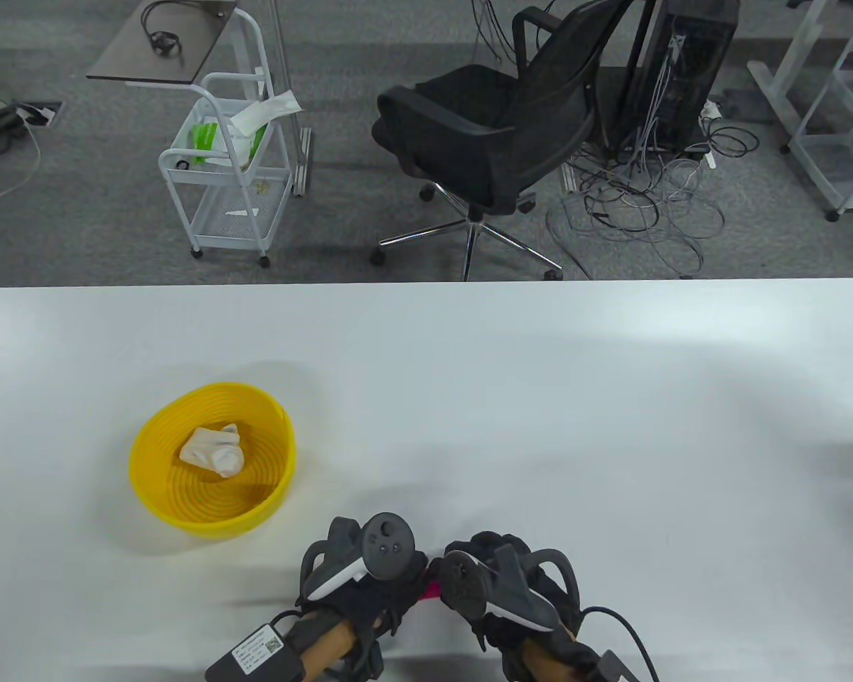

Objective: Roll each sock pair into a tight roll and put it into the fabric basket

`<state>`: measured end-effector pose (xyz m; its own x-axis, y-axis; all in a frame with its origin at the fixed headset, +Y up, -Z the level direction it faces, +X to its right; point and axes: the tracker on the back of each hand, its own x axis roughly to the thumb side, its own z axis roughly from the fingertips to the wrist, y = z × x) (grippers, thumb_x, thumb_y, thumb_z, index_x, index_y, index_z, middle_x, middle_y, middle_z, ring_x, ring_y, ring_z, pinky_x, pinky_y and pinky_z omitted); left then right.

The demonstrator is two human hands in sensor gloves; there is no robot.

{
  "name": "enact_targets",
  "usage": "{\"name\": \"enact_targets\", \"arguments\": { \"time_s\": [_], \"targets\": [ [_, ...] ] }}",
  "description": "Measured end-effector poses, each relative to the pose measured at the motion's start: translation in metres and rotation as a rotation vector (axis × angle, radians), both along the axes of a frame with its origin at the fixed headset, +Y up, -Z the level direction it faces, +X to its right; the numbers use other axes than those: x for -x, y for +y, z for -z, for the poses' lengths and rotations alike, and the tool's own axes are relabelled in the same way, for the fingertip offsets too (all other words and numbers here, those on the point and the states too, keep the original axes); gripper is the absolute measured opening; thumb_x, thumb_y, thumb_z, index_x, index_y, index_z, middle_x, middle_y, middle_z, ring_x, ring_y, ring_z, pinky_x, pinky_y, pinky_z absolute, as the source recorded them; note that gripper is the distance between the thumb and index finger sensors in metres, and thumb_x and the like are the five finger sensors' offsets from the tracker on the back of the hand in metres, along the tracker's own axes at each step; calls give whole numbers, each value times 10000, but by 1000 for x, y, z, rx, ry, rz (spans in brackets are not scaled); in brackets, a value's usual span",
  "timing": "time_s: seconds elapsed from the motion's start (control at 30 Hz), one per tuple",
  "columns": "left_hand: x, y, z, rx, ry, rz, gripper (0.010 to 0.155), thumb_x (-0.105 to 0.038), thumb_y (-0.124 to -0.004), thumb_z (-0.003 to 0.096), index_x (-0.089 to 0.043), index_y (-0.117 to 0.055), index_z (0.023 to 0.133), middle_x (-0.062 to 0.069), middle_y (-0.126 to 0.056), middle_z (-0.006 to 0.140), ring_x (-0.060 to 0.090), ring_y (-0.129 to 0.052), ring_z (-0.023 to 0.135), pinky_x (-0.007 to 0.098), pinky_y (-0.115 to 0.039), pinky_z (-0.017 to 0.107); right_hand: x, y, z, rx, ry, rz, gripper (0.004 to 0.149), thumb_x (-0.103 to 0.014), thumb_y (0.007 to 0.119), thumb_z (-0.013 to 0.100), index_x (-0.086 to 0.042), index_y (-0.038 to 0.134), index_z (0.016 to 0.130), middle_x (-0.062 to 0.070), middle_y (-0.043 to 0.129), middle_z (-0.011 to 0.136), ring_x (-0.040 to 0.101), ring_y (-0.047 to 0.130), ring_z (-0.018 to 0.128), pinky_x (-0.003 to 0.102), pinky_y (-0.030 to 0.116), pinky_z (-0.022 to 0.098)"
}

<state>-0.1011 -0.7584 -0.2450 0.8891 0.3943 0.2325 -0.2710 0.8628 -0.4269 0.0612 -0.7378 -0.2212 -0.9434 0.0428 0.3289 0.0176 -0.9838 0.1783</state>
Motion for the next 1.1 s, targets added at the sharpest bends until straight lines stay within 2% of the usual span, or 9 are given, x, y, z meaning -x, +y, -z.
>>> {"name": "enact_targets", "arguments": {
  "time_s": [0.23, 0.3, 0.37, 0.57, 0.7, 0.93, 1.1],
  "targets": [
    [8, 8, 2, 6, 32, -57, 558, -414, -786, 382, -276, -795, 922, 88, -814, 922, 275, -953, 641, 474, -761, 467, -4, -19, 7, 129, -52, -66, 608, -542, 781, 383, -421, 589, 947, -143, 712, 1045, 194, 733, 984, 532, 649, 698],
    [10, 9, 2, 22, 33, -73, 556, -406, -790, 383, -273, -797, 922, 90, -809, 928, 275, -951, 645, 475, -760, 469, -4, -20, 8, 96, -62, -21, 603, -528, 798, 376, -421, 619, 941, -137, 738, 1028, 181, 756, 965, 527, 654, 698],
    [11, 8, 2, 44, 17, -58, 555, -403, -791, 386, -275, -793, 926, 87, -796, 941, 272, -946, 654, 475, -757, 474, -4, -21, 9, 111, -69, -18, 603, -518, 797, 378, -418, 618, 945, -131, 735, 1025, 173, 768, 950, 521, 659, 696],
    [8, 5, 3, 11, -49, 38, 563, -389, -792, 392, -285, -750, 943, 51, -814, 930, 242, -960, 647, 458, -772, 471, -2, -20, 10, 141, -78, 37, 595, -465, 794, 387, -321, 667, 950, -37, 824, 945, 182, 849, 848, 511, 685, 676],
    [10, 10, 4, 6, -41, 2, 543, -363, -798, 391, -274, -777, 927, 49, -847, 902, 236, -975, 627, 457, -780, 465, -8, -16, 12, 163, -83, 96, 584, -453, 796, 389, -317, 679, 945, -33, 832, 939, 185, 854, 841, 510, 688, 672],
    [21, 29, 4, -66, 15, -142, 510, -389, -817, 380, -256, -851, 871, 50, -919, 814, 230, -1005, 576, 456, -794, 446, -16, 1, 12, 116, -60, 206, 573, -446, 806, 387, -338, 687, 937, -44, 830, 944, 183, 847, 852, 510, 683, 679],
    [32, 31, 6, -21, 94, -292, 538, -462, -833, 358, -251, -874, 852, 73, -908, 820, 264, -981, 623, 473, -776, 461, -18, 9, 10, 90, -43, 274, 572, -449, 811, 383, -354, 688, 933, -60, 827, 946, 174, 846, 856, 505, 682, 685]
  ]
}}
